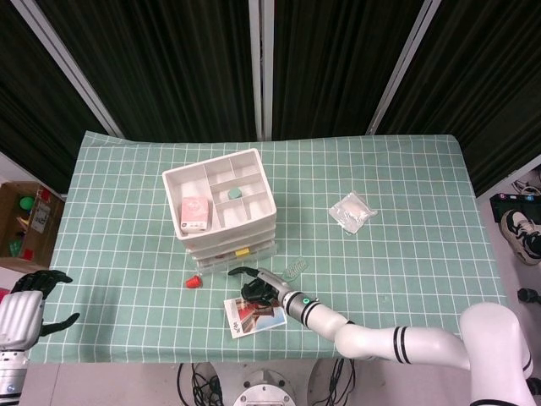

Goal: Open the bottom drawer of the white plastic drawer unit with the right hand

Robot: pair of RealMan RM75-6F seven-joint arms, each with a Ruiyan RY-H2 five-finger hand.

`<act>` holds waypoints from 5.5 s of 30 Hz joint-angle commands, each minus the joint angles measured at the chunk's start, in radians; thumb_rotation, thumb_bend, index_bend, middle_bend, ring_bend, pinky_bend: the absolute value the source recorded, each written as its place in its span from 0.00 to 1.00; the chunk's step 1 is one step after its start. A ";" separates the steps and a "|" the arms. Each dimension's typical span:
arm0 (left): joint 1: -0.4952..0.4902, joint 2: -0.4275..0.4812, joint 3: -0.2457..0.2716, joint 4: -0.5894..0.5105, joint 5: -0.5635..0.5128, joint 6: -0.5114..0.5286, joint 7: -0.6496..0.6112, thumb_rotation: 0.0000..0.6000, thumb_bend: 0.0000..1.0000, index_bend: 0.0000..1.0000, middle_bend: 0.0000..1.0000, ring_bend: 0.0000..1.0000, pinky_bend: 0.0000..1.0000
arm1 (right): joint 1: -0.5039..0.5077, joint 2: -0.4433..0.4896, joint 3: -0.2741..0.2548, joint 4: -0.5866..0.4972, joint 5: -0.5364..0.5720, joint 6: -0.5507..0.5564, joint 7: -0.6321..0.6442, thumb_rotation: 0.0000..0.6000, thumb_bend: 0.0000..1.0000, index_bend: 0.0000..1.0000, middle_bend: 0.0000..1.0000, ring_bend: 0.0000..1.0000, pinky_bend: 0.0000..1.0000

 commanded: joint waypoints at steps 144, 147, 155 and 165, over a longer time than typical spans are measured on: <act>0.068 -0.046 0.013 0.052 0.010 0.079 -0.064 1.00 0.05 0.35 0.29 0.22 0.21 | 0.255 0.096 -0.338 0.181 -0.772 0.296 -1.426 1.00 0.28 0.23 0.87 0.97 1.00; 0.069 -0.046 0.013 0.052 0.010 0.079 -0.063 1.00 0.05 0.35 0.29 0.22 0.21 | 0.266 0.075 -0.340 0.221 -0.800 0.282 -1.457 1.00 0.28 0.23 0.87 0.97 1.00; 0.073 -0.045 0.012 0.057 0.005 0.077 -0.071 1.00 0.05 0.35 0.29 0.22 0.21 | 0.273 0.015 -0.343 0.317 -0.877 0.287 -1.488 1.00 0.28 0.23 0.87 0.97 1.00; 0.075 -0.044 0.012 0.060 0.005 0.073 -0.089 1.00 0.04 0.35 0.29 0.22 0.21 | 0.279 -0.053 -0.346 0.439 -0.988 0.299 -1.463 1.00 0.28 0.24 0.87 0.97 1.00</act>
